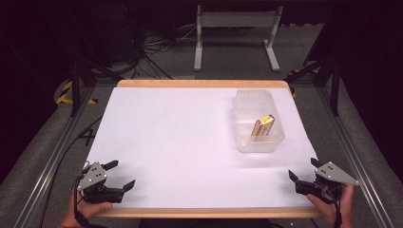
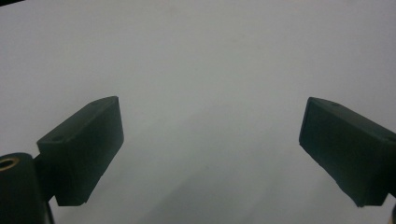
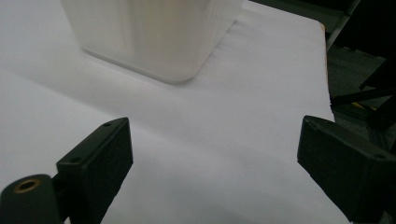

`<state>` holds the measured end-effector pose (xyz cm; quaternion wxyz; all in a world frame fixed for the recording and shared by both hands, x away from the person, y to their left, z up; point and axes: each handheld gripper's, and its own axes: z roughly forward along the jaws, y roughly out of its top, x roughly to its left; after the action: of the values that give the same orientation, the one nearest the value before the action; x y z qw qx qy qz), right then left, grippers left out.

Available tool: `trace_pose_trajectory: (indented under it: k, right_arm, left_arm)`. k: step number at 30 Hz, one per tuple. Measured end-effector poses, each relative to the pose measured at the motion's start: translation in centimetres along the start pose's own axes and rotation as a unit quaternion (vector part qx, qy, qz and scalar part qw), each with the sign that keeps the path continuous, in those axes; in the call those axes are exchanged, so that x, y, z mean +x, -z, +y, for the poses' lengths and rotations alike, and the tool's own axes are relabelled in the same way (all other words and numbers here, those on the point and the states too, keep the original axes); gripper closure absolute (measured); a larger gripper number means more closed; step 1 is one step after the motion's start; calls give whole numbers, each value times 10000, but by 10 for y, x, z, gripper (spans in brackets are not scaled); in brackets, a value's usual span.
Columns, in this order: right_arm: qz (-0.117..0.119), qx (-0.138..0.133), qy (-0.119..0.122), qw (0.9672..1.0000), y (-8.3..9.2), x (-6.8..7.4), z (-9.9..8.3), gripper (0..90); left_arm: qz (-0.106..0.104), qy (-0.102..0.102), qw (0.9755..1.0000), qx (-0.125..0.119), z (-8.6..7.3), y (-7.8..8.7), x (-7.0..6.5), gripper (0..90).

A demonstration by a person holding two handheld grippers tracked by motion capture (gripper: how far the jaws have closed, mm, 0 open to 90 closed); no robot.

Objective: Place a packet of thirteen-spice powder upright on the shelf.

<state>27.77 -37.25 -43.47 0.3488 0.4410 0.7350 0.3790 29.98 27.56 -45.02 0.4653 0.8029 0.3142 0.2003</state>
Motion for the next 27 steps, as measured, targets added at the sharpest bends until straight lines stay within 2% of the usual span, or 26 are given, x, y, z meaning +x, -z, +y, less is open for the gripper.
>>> trace_pose_trajectory:
  k: [1,6,27]
  right_arm:
    - [-21,42,95,9999,-1,3,0,109]
    - [-44,113,225,9997,-3,5,0,109]
    - [-28,167,268,9995,-4,8,0,96]
  left_arm:
    - [-9,-2,10000,27,0,-1,0,70]
    - [5,3,10000,32,1,-2,0,70]
    - [23,-27,10000,35,2,-4,2,70]
